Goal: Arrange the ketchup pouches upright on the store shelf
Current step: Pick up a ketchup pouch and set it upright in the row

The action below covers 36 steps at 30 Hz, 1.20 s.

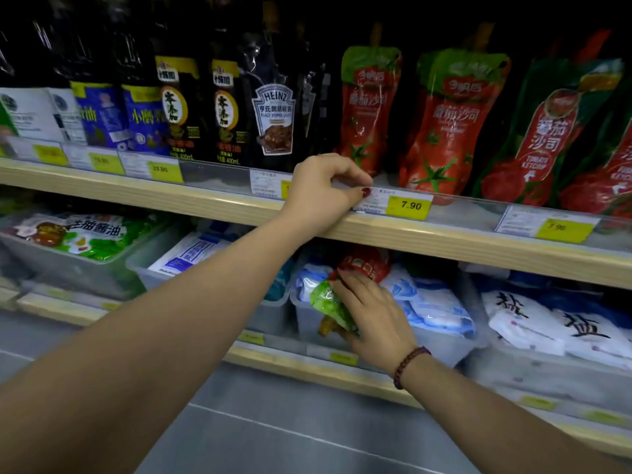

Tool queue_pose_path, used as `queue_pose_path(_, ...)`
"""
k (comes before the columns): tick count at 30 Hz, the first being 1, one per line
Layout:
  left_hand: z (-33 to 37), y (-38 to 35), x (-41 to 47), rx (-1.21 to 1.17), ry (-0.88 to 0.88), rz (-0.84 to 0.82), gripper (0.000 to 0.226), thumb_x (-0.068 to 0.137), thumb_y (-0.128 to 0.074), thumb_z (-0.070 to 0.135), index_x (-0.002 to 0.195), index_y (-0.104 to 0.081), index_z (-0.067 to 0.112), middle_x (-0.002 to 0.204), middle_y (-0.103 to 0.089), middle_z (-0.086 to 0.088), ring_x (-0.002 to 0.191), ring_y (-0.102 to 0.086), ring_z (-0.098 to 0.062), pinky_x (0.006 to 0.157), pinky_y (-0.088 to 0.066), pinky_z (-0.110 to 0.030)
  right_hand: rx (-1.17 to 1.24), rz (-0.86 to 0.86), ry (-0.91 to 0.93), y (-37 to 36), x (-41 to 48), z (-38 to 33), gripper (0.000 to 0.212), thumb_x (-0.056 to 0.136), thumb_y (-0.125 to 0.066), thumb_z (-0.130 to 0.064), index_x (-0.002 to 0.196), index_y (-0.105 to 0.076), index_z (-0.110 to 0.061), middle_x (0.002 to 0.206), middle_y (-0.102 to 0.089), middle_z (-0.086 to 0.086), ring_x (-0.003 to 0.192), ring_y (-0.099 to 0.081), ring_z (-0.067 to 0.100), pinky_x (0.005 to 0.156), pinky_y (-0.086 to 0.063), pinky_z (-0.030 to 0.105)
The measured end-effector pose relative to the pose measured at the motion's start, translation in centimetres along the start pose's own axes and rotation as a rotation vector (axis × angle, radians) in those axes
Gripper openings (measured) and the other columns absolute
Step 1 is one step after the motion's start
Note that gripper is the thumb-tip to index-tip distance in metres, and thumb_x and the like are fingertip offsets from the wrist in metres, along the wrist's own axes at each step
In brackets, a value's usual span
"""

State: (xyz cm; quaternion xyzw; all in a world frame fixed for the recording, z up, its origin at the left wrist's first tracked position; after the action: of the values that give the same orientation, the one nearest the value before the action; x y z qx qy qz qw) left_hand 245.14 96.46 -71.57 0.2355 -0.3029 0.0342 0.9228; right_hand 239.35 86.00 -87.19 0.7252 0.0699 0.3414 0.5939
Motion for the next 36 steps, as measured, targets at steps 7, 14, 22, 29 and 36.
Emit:
queue_pose_path(7,0.1,0.0,-0.5,-0.034,-0.066,0.005,0.011,0.072,-0.074,0.009,0.083,-0.074,0.011,0.083,-0.064,0.003,0.083,-0.057,-0.003,0.084,-0.04,-0.009,-0.06,0.26,0.073,1.5,-1.2,-0.5,0.049,0.062,-0.074,0.007,0.11,-0.064,0.0,0.118,-0.063,0.019,0.11,-0.059,0.036,0.081,-0.055,0.048)
queue_pose_path(14,0.6,0.4,-0.5,-0.127,0.078,-0.092,0.007,0.075,-0.072,0.01,0.082,-0.073,0.011,0.086,-0.071,-0.008,0.083,-0.064,-0.014,0.077,-0.05,-0.015,-0.061,0.535,0.116,9.4,-0.2,-1.0,0.022,0.079,-0.058,0.004,0.098,-0.069,0.0,0.092,-0.073,0.013,0.083,-0.07,0.026,0.064,-0.058,0.035)
queue_pose_path(22,1.3,2.9,-0.1,-0.339,0.157,-0.165,0.007,0.082,-0.066,0.011,0.081,-0.07,0.017,0.085,-0.07,-0.001,0.084,-0.065,-0.01,0.085,-0.053,-0.027,0.314,0.403,-0.226,15.9,2.5,0.7,0.016,0.084,-0.06,-0.008,0.07,-0.062,0.0,0.06,-0.062,0.016,0.059,-0.057,0.03,0.054,-0.042,0.037)
queue_pose_path(29,2.1,2.1,-1.8,-0.402,0.246,-0.532,0.043,0.064,-0.071,0.038,0.104,-0.065,0.021,0.101,-0.069,0.003,0.091,-0.067,-0.005,0.072,-0.054,-0.022,0.789,0.376,-0.402,21.7,5.6,2.7,0.023,0.084,-0.063,-0.01,0.062,-0.059,-0.003,0.061,-0.061,0.006,0.055,-0.057,0.011,0.05,-0.049,0.024)
queue_pose_path(36,3.5,2.1,-1.6,-0.481,0.231,-0.526,0.049,0.064,-0.08,0.014,0.108,-0.062,0.024,0.093,-0.074,0.008,0.09,-0.069,-0.007,0.063,-0.053,-0.016,0.941,0.344,-0.438,24.7,9.3,4.0,0.008,0.081,-0.068,-0.017,0.077,-0.067,-0.009,0.067,-0.072,0.0,0.067,-0.07,0.017,0.06,-0.057,0.033)
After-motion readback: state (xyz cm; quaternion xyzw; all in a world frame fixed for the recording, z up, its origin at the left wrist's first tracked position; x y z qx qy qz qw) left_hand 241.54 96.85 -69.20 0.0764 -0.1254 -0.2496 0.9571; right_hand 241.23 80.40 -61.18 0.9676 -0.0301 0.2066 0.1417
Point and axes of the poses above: each hand's wrist, its own x-axis towards the middle knuckle, its own y-axis out of the back of the hand, z = x × y, the point moved 6 cm from there along x, towards the middle knuckle
